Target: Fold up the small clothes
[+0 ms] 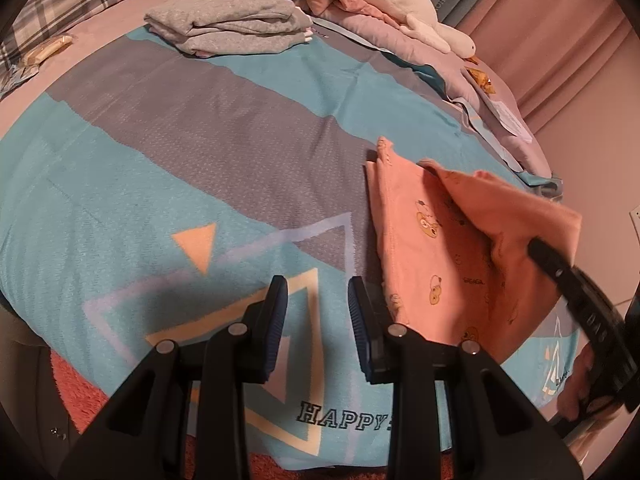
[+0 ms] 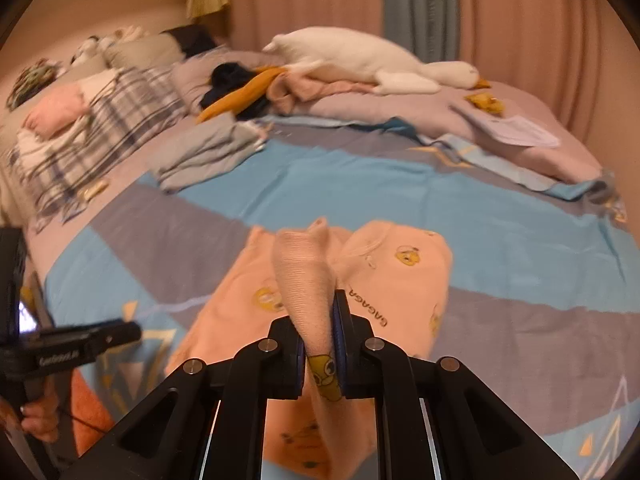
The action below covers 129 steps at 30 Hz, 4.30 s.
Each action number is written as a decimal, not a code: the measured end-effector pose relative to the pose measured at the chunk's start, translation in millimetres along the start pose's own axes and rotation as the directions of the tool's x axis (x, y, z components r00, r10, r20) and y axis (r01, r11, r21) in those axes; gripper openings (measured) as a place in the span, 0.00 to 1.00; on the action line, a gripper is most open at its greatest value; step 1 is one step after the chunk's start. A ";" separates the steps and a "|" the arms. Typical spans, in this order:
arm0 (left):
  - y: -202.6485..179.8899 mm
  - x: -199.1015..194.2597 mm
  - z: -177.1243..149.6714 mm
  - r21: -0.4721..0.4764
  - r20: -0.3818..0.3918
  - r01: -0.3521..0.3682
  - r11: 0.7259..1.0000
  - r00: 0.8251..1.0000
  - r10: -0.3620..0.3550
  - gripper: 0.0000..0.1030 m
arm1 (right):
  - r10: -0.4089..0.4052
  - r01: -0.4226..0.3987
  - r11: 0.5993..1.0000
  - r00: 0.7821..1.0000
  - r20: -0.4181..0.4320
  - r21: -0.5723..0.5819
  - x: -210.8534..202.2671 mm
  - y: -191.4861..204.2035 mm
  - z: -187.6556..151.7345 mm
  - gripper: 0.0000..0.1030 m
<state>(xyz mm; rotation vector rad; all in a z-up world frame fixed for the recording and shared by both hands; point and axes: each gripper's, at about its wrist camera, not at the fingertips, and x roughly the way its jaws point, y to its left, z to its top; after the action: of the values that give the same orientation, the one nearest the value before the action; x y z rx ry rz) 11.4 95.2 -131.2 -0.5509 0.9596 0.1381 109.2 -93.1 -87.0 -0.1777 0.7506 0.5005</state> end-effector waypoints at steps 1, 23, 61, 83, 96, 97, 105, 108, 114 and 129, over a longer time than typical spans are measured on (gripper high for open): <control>1.1 0.5 0.4 -0.001 -0.003 -0.002 1.000 1.000 0.002 0.30 | 0.011 -0.012 1.000 1.000 -0.012 -0.009 4.3 4.0 -1.6 0.13; 18.6 2.4 2.5 -0.029 -0.020 -0.017 0.999 1.000 0.017 0.30 | 0.158 -0.175 0.979 0.974 -0.160 -0.102 26.3 52.6 -21.6 0.08; -55.2 57.6 -8.3 0.075 -0.234 0.228 0.971 0.950 -0.206 0.34 | 0.030 0.005 0.984 0.981 -0.194 0.180 15.7 -41.3 -46.3 0.46; -59.6 34.5 -15.4 0.178 -0.161 0.145 0.973 0.980 -0.116 0.30 | 0.031 0.024 0.968 0.976 -0.216 0.251 26.5 -62.4 -49.3 0.47; -56.2 70.4 24.6 0.134 -0.140 0.145 0.980 0.982 -0.126 0.72 | 0.093 -0.025 0.951 0.974 -0.208 0.309 44.4 -68.3 -38.4 0.72; -55.3 74.5 26.0 0.126 -0.149 0.158 0.979 0.979 -0.139 0.72 | 0.106 -0.035 0.948 0.972 -0.211 0.318 46.6 -69.7 -38.4 0.72; -52.2 90.2 30.5 0.092 -0.184 0.221 0.971 0.962 -0.202 0.72 | 0.173 -0.078 0.931 0.954 -0.243 0.356 67.0 -72.2 -37.5 0.72; -53.8 94.6 31.2 0.082 -0.197 0.240 0.967 0.956 -0.220 0.70 | 0.196 -0.097 0.923 0.951 -0.239 0.373 71.1 -71.7 -35.7 0.71; -57.5 98.7 30.1 0.085 -0.209 0.253 0.964 0.950 -0.231 0.40 | 0.253 -0.145 0.906 0.939 -0.234 0.398 77.4 -71.8 -36.1 0.51; -94.8 54.8 25.8 0.157 -0.118 0.269 0.950 0.960 -0.253 0.28 | 0.214 -0.163 0.932 0.968 -0.128 0.323 33.3 -69.2 -16.9 0.21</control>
<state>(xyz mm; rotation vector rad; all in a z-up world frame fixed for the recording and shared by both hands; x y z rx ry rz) 95.2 20.2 -127.4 -0.5238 0.9725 -0.2095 153.8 -146.5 -123.7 0.1524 1.0006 0.5482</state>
